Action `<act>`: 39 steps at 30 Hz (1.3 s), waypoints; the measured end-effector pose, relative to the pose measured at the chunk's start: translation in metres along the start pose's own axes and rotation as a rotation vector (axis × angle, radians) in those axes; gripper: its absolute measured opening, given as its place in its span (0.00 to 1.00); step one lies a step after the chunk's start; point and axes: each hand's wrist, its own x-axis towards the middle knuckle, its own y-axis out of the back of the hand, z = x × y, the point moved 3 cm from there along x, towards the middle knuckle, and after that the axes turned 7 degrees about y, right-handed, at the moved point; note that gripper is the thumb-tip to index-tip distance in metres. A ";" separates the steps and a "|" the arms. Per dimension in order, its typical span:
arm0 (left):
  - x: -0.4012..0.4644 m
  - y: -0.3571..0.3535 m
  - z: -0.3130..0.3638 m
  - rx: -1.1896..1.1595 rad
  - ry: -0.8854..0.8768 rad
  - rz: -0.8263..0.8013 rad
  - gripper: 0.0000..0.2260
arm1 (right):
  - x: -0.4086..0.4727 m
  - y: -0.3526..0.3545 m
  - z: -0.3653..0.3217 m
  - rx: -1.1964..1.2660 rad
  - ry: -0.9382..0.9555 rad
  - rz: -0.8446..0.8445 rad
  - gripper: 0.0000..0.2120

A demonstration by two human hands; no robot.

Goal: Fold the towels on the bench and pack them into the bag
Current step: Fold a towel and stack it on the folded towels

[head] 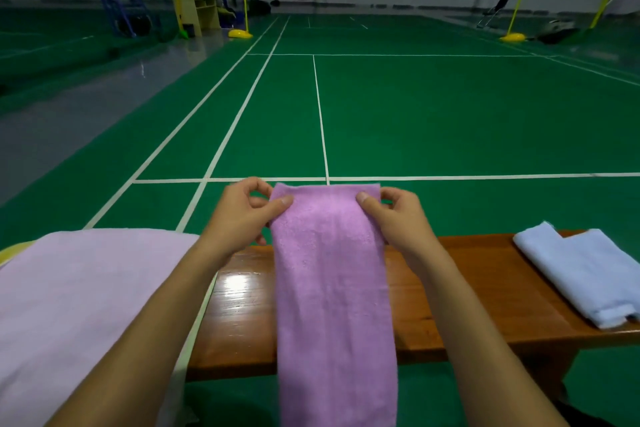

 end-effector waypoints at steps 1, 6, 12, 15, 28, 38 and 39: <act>0.007 -0.005 -0.014 0.037 0.013 0.025 0.13 | 0.006 -0.007 0.018 -0.051 -0.012 -0.002 0.13; 0.040 -0.016 -0.073 0.150 0.060 0.097 0.16 | 0.027 -0.034 0.064 -0.262 -0.028 0.098 0.13; 0.031 -0.013 -0.094 0.299 0.047 -0.020 0.16 | 0.016 -0.033 0.077 -0.347 -0.061 0.030 0.11; 0.010 -0.015 -0.100 0.327 0.028 -0.115 0.11 | -0.003 -0.029 0.077 -0.265 -0.112 -0.124 0.06; -0.070 -0.024 -0.125 0.749 -0.127 -0.419 0.15 | -0.104 -0.002 0.102 -0.340 -0.026 -0.577 0.07; -0.046 -0.031 -0.135 0.949 -0.174 -0.512 0.29 | -0.087 -0.013 0.101 -0.632 0.140 -0.770 0.17; -0.048 -0.030 -0.137 0.945 -0.169 -0.546 0.29 | -0.087 -0.012 0.100 -0.666 0.150 -0.788 0.19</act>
